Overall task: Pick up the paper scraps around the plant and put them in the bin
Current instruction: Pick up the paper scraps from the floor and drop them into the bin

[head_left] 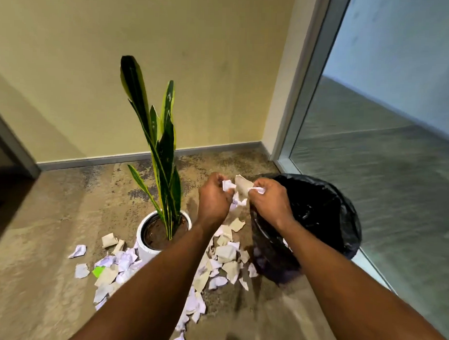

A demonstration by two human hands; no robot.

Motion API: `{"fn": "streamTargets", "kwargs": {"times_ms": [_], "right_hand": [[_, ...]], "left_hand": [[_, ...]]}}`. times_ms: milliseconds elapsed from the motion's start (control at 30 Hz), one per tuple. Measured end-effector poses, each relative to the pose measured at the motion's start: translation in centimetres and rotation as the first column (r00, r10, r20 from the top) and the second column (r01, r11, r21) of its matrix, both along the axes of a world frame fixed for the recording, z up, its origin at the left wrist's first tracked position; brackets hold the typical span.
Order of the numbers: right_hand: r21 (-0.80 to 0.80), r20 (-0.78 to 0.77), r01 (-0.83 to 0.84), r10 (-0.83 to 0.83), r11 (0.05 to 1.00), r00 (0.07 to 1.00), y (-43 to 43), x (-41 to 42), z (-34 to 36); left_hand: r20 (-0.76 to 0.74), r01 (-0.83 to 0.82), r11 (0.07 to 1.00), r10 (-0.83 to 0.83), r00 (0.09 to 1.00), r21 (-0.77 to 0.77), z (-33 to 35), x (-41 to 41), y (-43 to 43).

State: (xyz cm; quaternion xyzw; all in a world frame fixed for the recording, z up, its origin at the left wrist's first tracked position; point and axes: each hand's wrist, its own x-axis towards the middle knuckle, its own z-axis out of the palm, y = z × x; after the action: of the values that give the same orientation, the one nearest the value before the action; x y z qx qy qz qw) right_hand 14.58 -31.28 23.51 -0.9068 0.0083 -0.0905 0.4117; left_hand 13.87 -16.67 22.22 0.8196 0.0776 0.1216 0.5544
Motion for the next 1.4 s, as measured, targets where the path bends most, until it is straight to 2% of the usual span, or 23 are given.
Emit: {"fn": "streamTargets", "kwargs": {"times_ms": [200, 300, 500, 767, 1033, 1300, 1400], "right_hand": [[-0.074, -0.06, 0.123, -0.128, 0.99, 0.99, -5.9, 1.4, 3.8], [-0.155, -0.093, 0.127, -0.142, 0.98, 0.985, -8.5, 2.0, 4.5], [-0.219, -0.195, 0.081, -0.125, 0.972, 0.973, -11.7, 2.0, 4.2], [-0.193, -0.135, 0.114, -0.141, 0.975, 0.981, -12.8, 1.7, 3.1], [-0.186, -0.122, 0.15, -0.175, 0.971, 0.977, -12.9, 1.6, 2.0], [-0.223, -0.143, 0.126, -0.161, 0.967, 0.977, -11.3, 1.9, 0.3], [-0.222, -0.083, 0.105, -0.126, 0.969, 0.989, -9.0, 1.6, -0.4]], "left_hand": [[0.03, 0.066, 0.996, -0.068, 0.997, 0.064, 3.3, 1.3, -5.3], [0.008, 0.097, 0.994, -0.098, 0.995, 0.054, 3.8, 1.9, -7.8], [-0.047, 0.144, 0.984, -0.14, 0.989, 0.102, 3.3, 2.8, -10.4], [-0.066, 0.179, 0.971, -0.17, 0.983, 0.161, 2.6, 3.2, -11.9], [-0.099, 0.226, 0.965, -0.214, 0.972, 0.132, 1.6, 3.2, -12.6], [-0.031, 0.172, 0.981, -0.17, 0.985, 0.089, 1.1, 2.7, -10.6], [-0.006, 0.13, 0.989, -0.13, 0.992, 0.072, 0.7, 2.1, -8.6]]}}
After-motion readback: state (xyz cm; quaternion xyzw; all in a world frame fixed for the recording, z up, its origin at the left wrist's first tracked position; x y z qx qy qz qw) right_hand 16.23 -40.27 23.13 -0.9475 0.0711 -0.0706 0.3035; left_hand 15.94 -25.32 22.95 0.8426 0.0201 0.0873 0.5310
